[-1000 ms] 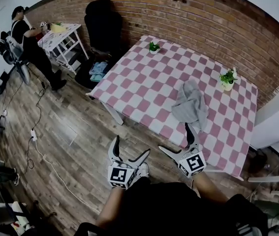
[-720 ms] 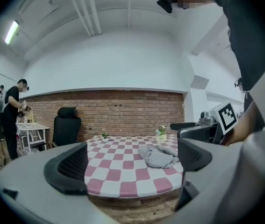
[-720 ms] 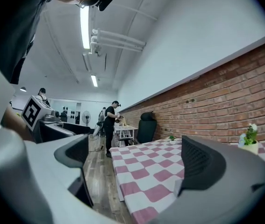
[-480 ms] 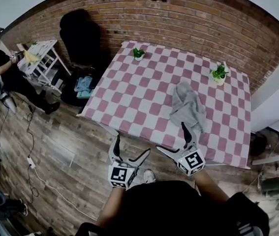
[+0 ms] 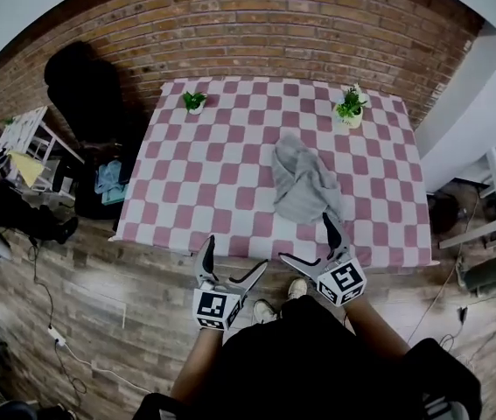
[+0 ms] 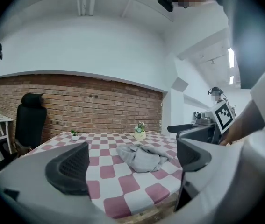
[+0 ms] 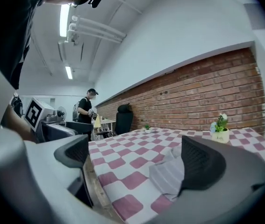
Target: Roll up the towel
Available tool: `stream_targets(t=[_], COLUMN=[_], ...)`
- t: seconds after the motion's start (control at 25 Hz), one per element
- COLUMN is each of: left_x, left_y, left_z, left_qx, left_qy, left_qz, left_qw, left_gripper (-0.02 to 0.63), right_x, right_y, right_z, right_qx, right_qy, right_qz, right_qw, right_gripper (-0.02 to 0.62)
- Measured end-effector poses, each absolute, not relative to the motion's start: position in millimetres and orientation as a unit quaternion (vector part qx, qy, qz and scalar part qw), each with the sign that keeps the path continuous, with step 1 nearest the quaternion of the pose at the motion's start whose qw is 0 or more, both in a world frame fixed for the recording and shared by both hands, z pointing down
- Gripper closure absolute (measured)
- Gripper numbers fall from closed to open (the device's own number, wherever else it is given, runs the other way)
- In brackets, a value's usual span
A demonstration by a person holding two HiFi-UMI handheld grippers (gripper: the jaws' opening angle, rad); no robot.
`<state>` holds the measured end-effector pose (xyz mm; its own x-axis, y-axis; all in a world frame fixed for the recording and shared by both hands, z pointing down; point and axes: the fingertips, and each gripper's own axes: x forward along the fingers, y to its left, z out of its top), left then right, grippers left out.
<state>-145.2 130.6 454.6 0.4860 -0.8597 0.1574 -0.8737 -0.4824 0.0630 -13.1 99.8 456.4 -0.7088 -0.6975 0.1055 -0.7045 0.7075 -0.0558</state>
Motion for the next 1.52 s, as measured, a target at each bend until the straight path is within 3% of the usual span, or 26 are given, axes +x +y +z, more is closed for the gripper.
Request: stream_targets(t=[0.6,1.0,1.08,1.36,1.52], left_x=[-67,-18,-13,-8,-7], left_y=[1,-33,-35,-42,-50], left_z=[472,494,495,498,504], left_qx=[0.899,0.908,0.907,0.907,0.911], left_qy=[-0.419,-0.385,-0.384,-0.382,-0.369], left_qz=[0.098,0.143,0.146,0.15,0.151], left_qw=[0.078,0.089,0.09,0.093,0.1], left_gripper=[0.077,0.084,0.086,0.094,0.095], right_x=[108,145,147,151,162], right_y=[35,12,12,23,23], right_z=[531,609,620,649,663], right_qx=[0.481,0.461,0.449,0.41,0.423], right_qy=[-0.864,-0.844,-0.847,-0.838,-0.816], right_qz=[0.119,0.212,0.205,0.181,0.198], right_qw=[0.09,0.173,0.198,0.31,0.342], right_gripper=[0.005,0.009,0.055,0.385,0.431])
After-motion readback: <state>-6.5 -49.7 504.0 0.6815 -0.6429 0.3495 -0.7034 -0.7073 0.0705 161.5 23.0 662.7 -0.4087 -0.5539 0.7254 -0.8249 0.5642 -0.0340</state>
